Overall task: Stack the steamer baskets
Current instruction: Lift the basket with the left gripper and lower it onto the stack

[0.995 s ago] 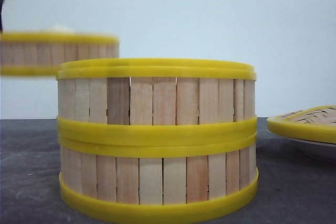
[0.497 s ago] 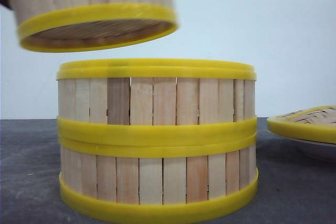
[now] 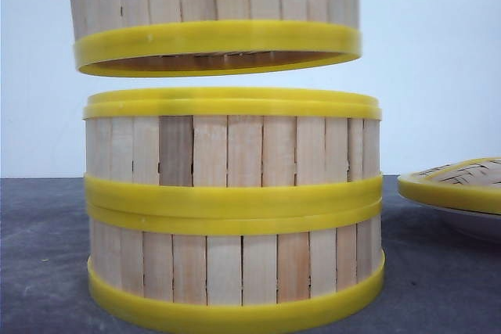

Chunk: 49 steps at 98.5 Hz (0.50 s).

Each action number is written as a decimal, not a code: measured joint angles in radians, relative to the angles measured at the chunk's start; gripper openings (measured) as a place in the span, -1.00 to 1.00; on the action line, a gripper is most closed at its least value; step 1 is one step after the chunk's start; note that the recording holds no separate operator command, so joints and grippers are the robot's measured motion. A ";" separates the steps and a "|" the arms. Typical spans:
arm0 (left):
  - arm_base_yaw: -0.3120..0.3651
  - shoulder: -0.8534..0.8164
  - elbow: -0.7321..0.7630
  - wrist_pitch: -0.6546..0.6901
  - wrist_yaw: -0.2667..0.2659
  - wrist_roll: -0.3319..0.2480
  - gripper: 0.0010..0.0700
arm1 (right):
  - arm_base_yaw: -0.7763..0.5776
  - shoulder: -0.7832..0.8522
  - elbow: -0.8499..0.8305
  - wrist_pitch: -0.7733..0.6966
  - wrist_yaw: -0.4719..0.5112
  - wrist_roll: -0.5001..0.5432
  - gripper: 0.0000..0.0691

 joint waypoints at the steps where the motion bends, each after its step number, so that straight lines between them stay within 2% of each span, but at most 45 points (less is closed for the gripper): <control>1: -0.002 0.000 0.000 0.000 -0.002 0.000 -0.93 | 0.000 0.000 0.000 0.000 0.000 0.000 0.27; 11: -0.016 0.001 0.000 0.000 -0.016 0.001 -0.93 | 0.000 0.000 0.000 -0.001 0.000 0.000 0.27; 49: -0.027 0.036 0.000 -0.007 -0.018 0.001 -0.93 | 0.000 0.000 0.000 -0.001 0.001 0.000 0.27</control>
